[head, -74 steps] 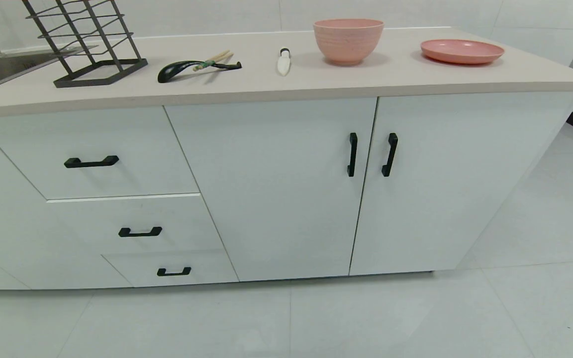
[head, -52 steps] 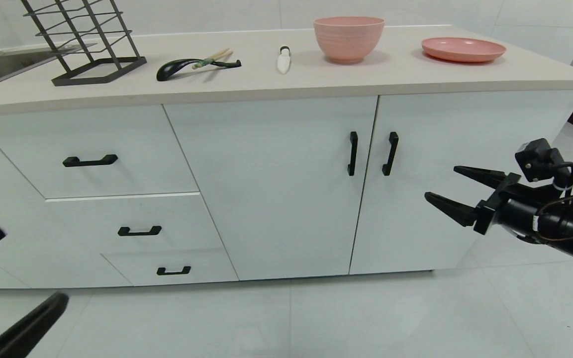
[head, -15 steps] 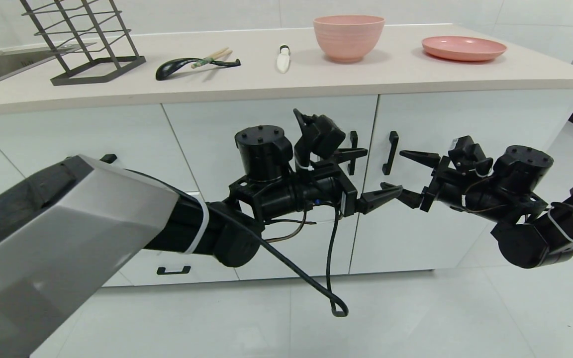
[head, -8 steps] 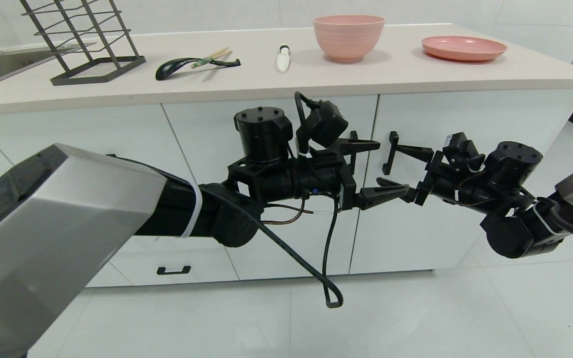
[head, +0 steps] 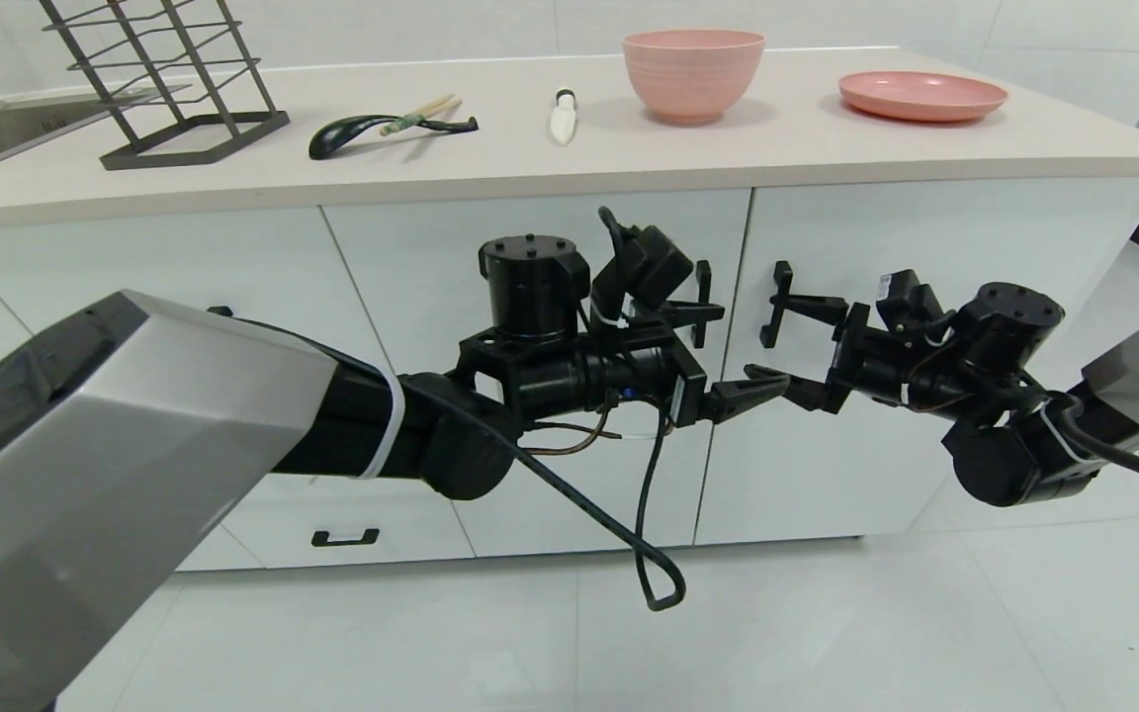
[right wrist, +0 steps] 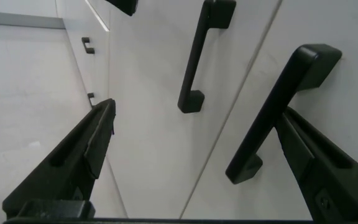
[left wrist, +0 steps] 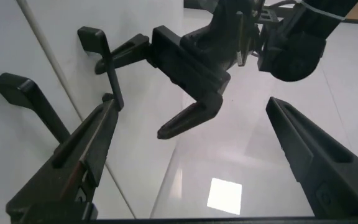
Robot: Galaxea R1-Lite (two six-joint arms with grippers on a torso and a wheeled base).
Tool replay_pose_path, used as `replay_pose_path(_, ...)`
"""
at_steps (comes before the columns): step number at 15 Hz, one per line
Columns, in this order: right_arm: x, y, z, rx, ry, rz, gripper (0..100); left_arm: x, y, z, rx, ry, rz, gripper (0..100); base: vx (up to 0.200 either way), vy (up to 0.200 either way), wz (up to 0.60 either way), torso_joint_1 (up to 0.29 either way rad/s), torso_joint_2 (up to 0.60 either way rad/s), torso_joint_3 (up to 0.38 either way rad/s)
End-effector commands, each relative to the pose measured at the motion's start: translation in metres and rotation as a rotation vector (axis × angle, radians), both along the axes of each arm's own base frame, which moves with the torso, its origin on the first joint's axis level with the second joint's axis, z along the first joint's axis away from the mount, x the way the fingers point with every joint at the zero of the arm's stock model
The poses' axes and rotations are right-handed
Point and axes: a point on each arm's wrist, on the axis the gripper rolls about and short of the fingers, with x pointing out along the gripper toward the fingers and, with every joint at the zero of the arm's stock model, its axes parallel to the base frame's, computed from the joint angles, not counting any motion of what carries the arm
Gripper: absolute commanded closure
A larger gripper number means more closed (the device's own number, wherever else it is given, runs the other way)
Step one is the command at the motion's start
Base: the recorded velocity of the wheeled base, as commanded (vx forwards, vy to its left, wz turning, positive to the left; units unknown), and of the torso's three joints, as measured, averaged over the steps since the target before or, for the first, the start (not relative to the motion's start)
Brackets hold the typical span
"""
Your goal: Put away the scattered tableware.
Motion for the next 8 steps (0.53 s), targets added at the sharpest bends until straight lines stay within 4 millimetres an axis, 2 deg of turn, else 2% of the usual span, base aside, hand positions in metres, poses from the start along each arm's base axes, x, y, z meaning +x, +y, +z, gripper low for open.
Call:
replay_pose_path(1,0.003,0.002,0.001,0.003,-0.007,0.006,0,-0.002,0.001,0.003,-0.005,-0.007,0.001,0,0.0,0.0,0.0,0.0,0.0,0.0)
replay_pose_path(5,0.003,0.001,0.005,-0.002,-0.025,0.064,0,-0.001,-0.005,0.001,-0.048,-0.037,-0.007,0,0.0,0.0,0.0,0.0,0.0,0.0)
replay_pose_path(8,-0.015,-0.002,0.02,-0.026,-0.037,0.137,0,0.001,-0.007,-0.002,-0.082,-0.002,-0.023,0,0.0,0.0,0.0,0.0,0.0,0.0)
